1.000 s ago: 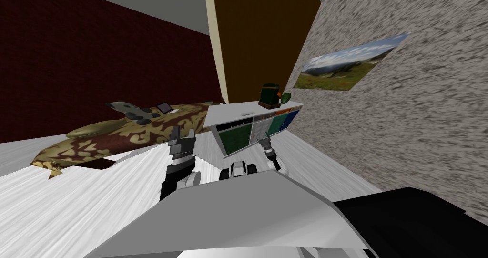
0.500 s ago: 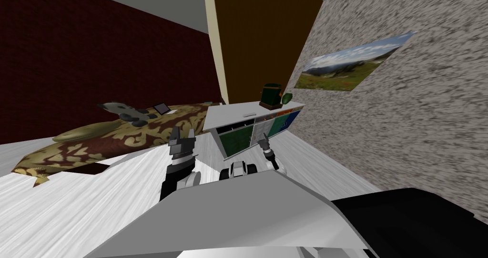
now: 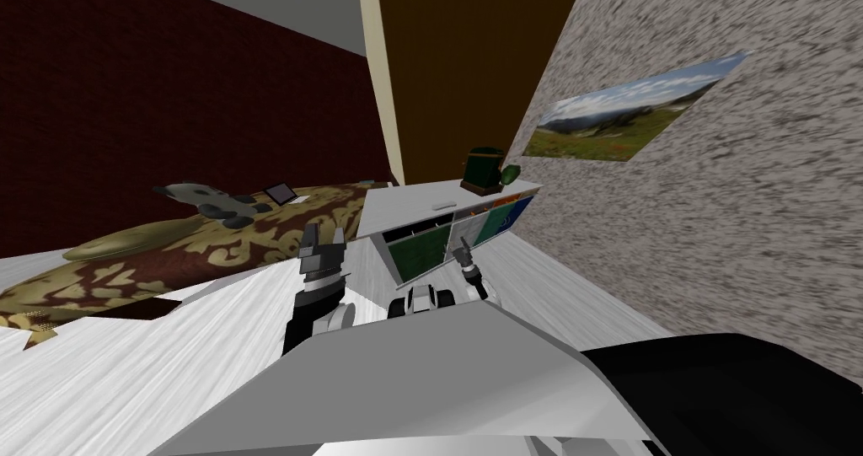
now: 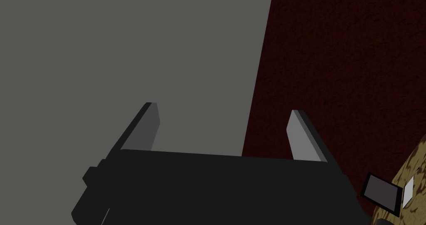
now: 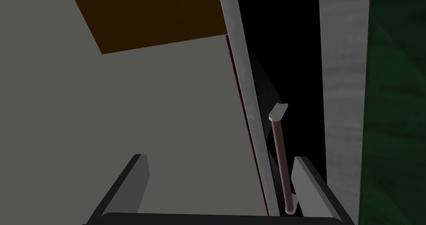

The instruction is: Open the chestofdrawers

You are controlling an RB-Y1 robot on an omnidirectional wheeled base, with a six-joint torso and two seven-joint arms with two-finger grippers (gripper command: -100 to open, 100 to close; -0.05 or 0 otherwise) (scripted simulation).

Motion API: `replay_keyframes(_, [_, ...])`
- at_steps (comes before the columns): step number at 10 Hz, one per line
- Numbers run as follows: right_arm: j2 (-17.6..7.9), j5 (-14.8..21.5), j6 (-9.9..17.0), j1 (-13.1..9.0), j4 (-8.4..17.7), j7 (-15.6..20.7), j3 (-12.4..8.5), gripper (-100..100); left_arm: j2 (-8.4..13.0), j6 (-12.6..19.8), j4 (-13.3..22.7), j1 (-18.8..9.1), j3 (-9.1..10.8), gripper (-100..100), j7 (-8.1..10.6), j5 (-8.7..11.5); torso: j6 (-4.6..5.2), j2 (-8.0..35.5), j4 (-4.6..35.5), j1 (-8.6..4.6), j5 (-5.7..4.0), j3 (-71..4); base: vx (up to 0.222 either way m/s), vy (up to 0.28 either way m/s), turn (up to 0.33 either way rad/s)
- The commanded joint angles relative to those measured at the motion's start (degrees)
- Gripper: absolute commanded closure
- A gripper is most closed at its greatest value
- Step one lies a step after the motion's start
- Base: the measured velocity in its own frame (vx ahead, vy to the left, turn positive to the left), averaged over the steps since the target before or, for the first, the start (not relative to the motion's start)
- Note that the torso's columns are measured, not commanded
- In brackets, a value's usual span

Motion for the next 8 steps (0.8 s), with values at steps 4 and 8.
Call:
replay_keyframes(4, [4.0, 1.4, -2.2, -2.4, 5.7, 8.5, 0.5, -100, 0.0, 0.0, 0.0, 0.0, 0.00, 0, 0.00, 0.0, 0.00, 0.0, 0.0, -0.02, -0.01, 0.0, 0.077, 0.037, -0.018])
replay_keyframes(8, [8.9, 2.0, -3.3, -3.7, 8.6, 13.2, 0.8, -100, 0.0, 0.0, 0.0, 0.0, 0.00, 0, 0.00, 0.0, -0.01, 0.0, 0.0, 0.01, 0.00, 0.0, 0.080, 0.040, -0.011])
